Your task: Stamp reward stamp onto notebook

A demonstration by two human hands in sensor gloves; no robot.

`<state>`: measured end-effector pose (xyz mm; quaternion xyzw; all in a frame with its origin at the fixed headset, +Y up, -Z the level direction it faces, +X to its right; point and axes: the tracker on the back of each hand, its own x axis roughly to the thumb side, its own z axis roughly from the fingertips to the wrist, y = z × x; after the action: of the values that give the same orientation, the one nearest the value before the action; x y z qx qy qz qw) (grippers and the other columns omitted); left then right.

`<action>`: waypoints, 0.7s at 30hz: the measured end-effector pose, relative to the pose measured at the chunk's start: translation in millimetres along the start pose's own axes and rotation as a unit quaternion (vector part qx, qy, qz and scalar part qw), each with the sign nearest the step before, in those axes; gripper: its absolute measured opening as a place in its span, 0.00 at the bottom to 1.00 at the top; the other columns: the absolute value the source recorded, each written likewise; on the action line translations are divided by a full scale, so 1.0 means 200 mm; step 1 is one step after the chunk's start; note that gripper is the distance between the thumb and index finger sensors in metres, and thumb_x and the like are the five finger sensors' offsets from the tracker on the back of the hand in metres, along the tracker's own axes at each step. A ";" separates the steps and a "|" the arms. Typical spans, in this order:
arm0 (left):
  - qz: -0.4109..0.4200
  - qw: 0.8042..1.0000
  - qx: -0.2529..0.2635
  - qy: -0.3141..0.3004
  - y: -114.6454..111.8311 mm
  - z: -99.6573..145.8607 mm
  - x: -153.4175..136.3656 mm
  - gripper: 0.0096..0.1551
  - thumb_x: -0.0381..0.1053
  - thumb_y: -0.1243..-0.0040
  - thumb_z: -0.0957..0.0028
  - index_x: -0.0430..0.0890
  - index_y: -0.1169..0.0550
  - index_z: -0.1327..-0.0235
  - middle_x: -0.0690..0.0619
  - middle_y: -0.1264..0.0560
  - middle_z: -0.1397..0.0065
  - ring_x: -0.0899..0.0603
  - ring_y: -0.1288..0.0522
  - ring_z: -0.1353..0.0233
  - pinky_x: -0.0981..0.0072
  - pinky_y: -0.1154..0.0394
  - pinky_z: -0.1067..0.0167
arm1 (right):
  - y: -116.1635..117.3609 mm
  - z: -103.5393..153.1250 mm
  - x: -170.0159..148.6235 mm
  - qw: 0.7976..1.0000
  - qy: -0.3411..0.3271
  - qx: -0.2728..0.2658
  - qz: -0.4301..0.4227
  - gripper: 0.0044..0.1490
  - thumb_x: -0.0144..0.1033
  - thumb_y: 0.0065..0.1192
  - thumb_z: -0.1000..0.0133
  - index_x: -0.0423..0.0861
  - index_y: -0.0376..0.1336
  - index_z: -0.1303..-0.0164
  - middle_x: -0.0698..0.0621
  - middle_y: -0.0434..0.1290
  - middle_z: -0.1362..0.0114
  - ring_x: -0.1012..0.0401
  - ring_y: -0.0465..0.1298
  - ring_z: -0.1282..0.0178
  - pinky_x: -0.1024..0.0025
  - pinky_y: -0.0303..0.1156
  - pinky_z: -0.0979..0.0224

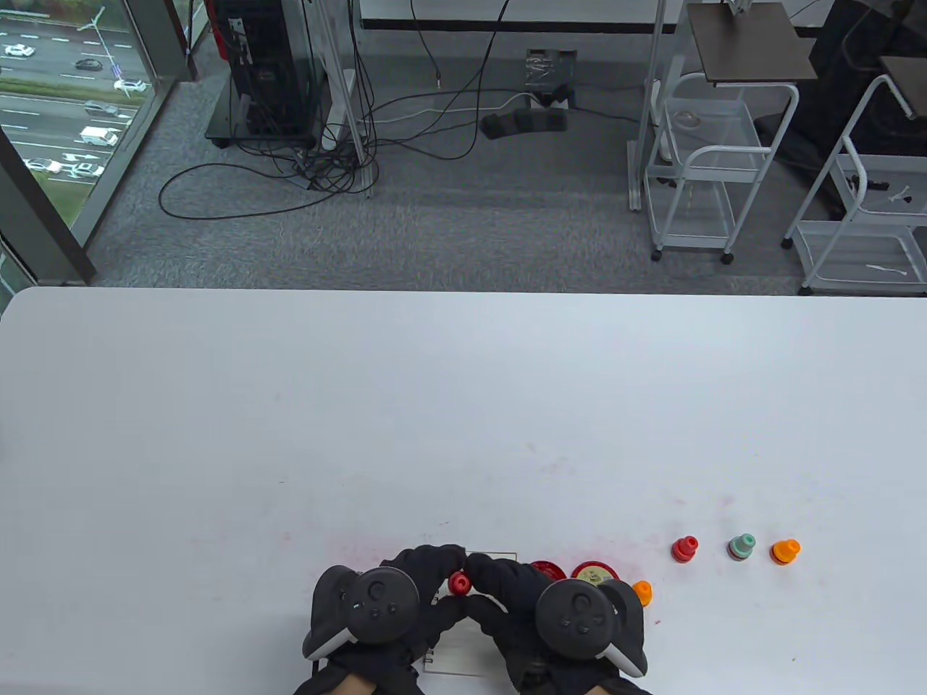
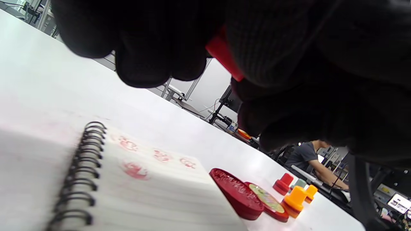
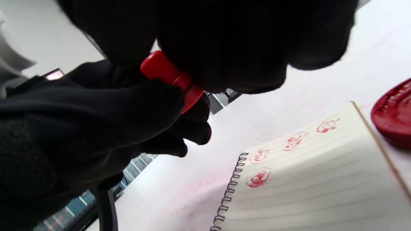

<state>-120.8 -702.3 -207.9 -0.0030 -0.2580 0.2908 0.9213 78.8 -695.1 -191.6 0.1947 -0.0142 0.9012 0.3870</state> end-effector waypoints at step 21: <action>-0.039 0.999 -0.025 -0.018 -0.03 -0.01 0.04 0.40 0.55 0.29 0.56 0.38 0.25 0.32 0.46 0.20 0.40 0.41 0.18 0.43 0.45 0.22 0.41 | -0.05 0.04 0.03 0.997 -0.016 -0.071 0.040 0.31 0.46 0.68 0.52 0.44 0.70 0.41 0.43 0.81 0.45 0.49 0.83 0.50 0.48 0.80 0.44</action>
<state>-111.2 -702.9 -204.1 -0.0107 -0.2811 0.2483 0.9269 84.1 -685.6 -182.5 0.1800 -0.0919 0.9095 0.3633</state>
